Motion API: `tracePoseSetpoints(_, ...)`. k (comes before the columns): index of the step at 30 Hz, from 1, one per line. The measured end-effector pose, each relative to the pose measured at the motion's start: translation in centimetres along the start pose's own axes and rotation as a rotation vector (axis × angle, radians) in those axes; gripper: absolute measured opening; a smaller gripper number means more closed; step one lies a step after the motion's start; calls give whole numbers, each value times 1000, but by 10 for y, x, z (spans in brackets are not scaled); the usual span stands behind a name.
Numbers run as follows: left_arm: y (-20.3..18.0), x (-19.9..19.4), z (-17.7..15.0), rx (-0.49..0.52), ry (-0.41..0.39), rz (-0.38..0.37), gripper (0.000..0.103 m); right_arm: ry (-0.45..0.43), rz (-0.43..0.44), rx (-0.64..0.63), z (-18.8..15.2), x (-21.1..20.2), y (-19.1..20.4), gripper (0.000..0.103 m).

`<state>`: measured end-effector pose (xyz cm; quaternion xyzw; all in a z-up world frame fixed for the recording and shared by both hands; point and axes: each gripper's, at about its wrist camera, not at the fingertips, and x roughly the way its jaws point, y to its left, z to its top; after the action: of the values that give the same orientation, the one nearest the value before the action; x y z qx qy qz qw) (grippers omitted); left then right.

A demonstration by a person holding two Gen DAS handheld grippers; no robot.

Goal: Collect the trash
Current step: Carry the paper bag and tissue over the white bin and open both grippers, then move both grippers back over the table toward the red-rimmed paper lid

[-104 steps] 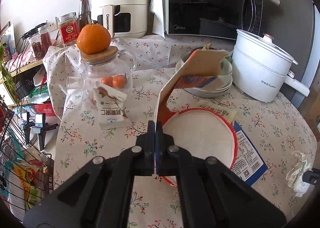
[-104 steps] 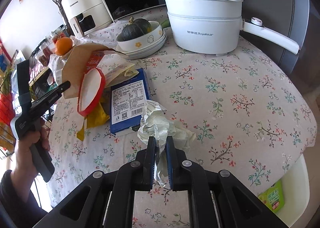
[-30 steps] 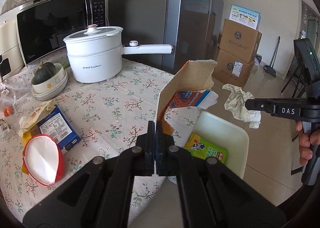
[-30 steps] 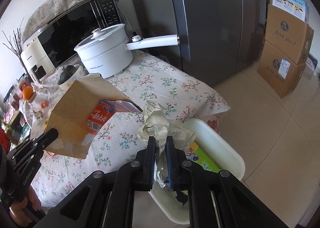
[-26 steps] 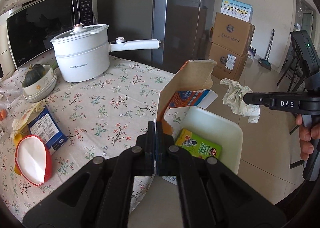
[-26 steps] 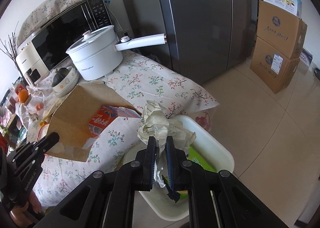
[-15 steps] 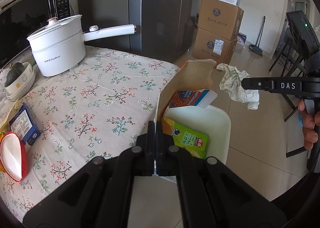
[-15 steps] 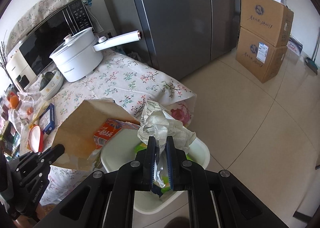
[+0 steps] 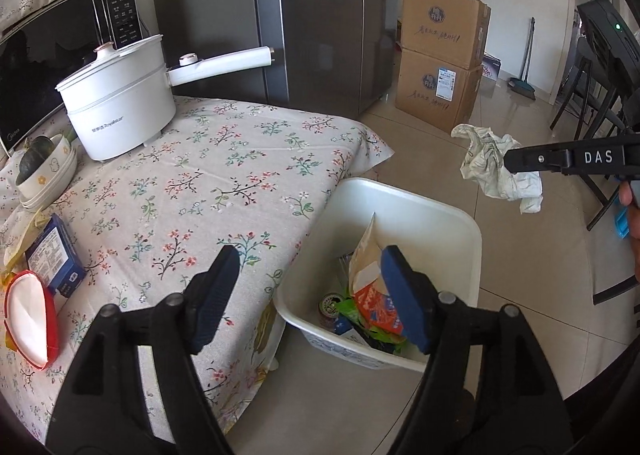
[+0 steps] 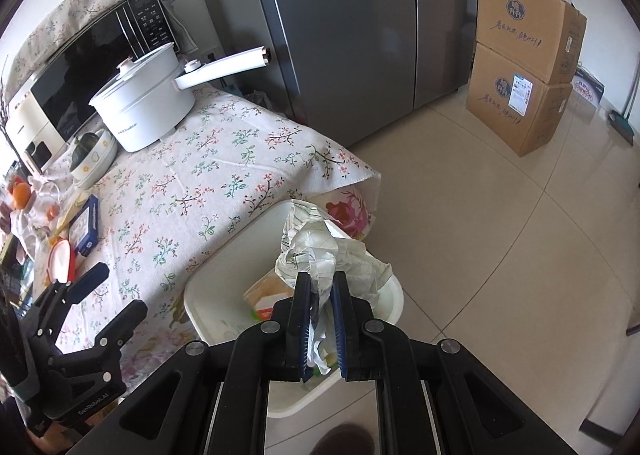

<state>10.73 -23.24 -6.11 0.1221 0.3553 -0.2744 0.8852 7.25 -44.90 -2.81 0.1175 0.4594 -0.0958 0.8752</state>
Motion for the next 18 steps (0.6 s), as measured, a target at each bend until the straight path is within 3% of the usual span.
tracePoseSetpoints(7, 19, -1, -3, -53, 20, 32, 81, 6, 3, -12, 1, 3, 7, 12)
tracePoseSetpoints(10, 24, -2, -4, -61, 20, 46, 83, 13, 12, -2, 2, 5, 8, 18)
tracePoseSetpoints(13, 29, -4, -6, -68, 23, 54, 83, 21, 22, 6, 2, 8, 10, 34)
tracePoseSetpoints(15, 31, -5, -6, -71, 24, 60, 83, 11, 24, 6, 3, 6, 12, 51)
tracePoseSetpoints(18, 37, -8, -7, -78, 22, 66, 84, 3, 31, 4, 4, 5, 14, 55)
